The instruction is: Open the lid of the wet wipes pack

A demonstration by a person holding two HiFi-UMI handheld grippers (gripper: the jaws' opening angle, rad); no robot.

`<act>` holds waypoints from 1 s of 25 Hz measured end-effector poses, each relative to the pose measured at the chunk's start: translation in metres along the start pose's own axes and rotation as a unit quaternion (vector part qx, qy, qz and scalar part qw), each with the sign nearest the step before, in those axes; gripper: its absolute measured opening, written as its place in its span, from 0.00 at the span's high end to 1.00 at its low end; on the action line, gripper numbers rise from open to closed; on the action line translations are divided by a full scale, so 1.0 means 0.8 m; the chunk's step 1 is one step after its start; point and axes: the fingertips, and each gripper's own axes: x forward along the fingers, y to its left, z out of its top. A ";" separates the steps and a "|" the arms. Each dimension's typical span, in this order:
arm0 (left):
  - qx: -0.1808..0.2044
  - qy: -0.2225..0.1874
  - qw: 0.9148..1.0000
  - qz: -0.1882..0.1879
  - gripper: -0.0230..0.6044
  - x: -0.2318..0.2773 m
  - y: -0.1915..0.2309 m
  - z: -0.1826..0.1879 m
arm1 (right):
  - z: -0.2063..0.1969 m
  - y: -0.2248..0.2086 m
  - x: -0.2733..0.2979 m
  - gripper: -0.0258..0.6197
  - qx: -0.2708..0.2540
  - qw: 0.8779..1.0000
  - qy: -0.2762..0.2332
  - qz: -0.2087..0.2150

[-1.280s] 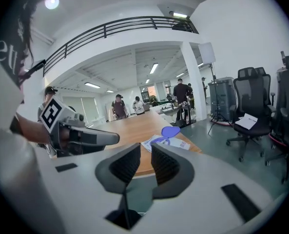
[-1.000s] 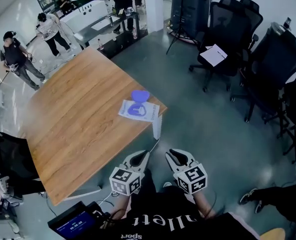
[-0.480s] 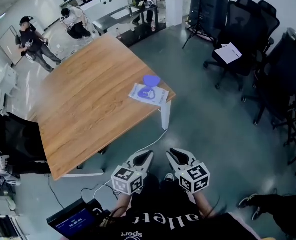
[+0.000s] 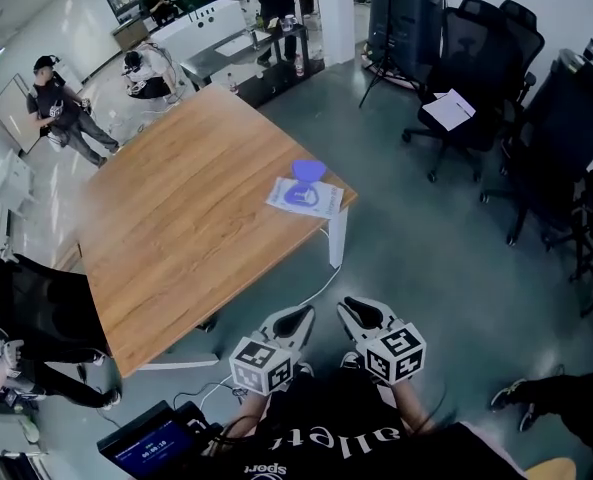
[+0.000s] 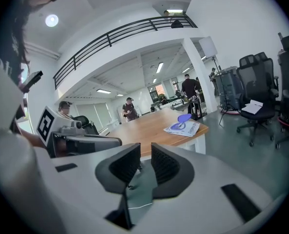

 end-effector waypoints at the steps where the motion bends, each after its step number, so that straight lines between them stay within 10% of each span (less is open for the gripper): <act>1: 0.002 0.000 1.000 -0.003 0.96 -0.007 0.002 0.002 | 0.003 0.007 0.001 0.85 0.002 1.000 -0.001 -0.003; 25: 0.001 -0.008 1.000 -0.008 0.96 -0.040 0.013 -0.022 | -0.033 0.049 0.021 0.85 -0.022 1.000 0.021 -0.005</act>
